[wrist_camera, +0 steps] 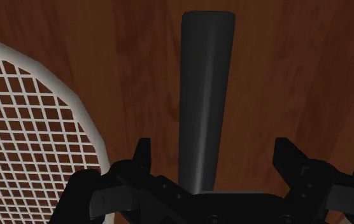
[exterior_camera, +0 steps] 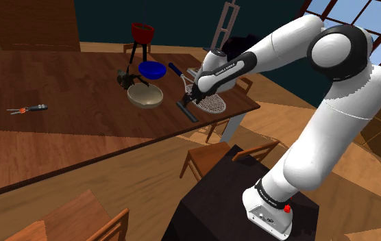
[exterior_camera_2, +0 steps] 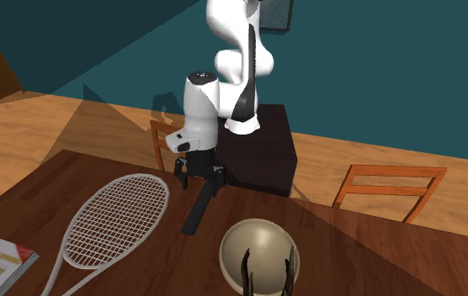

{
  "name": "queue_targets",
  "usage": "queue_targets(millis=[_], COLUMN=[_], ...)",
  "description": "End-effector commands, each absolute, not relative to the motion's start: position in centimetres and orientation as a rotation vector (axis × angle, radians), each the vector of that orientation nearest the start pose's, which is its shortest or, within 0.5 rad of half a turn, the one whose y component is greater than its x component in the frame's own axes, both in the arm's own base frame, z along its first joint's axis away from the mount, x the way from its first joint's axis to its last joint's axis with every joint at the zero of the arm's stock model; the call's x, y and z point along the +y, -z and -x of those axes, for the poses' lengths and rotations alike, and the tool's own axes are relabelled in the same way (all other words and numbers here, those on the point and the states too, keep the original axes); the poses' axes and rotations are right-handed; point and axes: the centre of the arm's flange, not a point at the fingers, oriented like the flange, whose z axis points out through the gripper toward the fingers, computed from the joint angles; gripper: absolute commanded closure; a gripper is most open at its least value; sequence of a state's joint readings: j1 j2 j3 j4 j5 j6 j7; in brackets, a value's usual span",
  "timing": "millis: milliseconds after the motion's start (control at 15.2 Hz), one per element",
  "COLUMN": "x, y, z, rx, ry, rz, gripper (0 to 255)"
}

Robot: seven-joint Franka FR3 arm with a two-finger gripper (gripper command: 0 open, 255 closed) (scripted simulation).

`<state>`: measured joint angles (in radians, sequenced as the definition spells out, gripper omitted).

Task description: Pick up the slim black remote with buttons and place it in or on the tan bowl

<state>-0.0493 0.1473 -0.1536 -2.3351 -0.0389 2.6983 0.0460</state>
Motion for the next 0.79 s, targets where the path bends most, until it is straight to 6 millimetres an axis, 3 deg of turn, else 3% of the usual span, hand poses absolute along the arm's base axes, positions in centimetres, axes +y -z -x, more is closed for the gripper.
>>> queue_targets(millis=[0, 462, 726], x=[-11.2, -11.5, -11.5], y=[-27.6, -24.0, -23.7], z=[-54.1, -54.9, -54.9], rx=[0.364, 0.364, 0.364], ry=[0.353, 0.353, 0.353], rz=[3.160, 3.160, 3.160], gripper=[0, 0, 0])
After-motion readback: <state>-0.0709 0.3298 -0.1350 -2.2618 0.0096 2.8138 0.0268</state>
